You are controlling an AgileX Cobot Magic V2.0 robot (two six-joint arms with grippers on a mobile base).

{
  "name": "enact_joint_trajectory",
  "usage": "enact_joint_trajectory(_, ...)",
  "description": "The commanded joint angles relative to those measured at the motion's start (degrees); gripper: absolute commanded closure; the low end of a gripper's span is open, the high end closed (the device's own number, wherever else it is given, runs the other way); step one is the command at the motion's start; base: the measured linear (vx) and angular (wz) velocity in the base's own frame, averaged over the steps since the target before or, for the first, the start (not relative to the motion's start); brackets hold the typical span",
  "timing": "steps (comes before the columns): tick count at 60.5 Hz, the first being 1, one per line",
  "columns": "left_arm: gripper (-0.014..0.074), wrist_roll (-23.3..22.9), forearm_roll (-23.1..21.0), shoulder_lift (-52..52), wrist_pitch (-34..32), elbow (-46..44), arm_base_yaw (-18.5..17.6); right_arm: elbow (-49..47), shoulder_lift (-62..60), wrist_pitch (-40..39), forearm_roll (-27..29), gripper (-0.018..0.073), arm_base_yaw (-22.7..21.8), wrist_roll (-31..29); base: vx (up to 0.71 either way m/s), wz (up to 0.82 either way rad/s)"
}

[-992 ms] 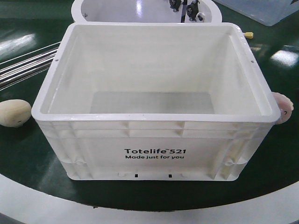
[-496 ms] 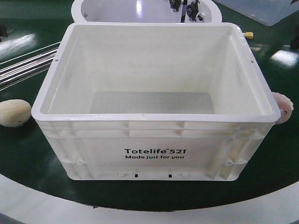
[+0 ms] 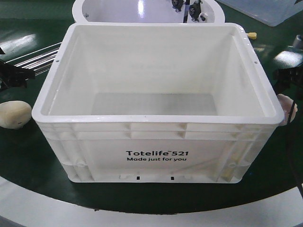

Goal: Place moving items into box and shelve
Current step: 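Grasp the cream ball with left gripper, pink ball with right gripper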

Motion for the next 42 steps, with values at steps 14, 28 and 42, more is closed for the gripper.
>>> enact_joint_trajectory(14, 0.0094, 0.0, -2.2, 6.4, 3.7, -2.2, -0.1, -1.9, 4.3, 0.2, 1.8, 0.0041, 0.3, -0.6, 0.00, 0.00)
enact_joint_trajectory(28, 0.0114, 0.1, -2.4, 11.3, 7.2, -2.2, -0.1, -1.9, 7.6, -0.6, 0.3, 0.0102, 5.4, -1.1, 0.00, 0.00)
enact_joint_trajectory(42, 0.0428, 0.0, -2.2, 10.5, 8.6, -2.4, -0.1, -1.9, 7.8, -2.0, -1.2, 0.0414, 7.8, 2.3, 0.00, 0.00)
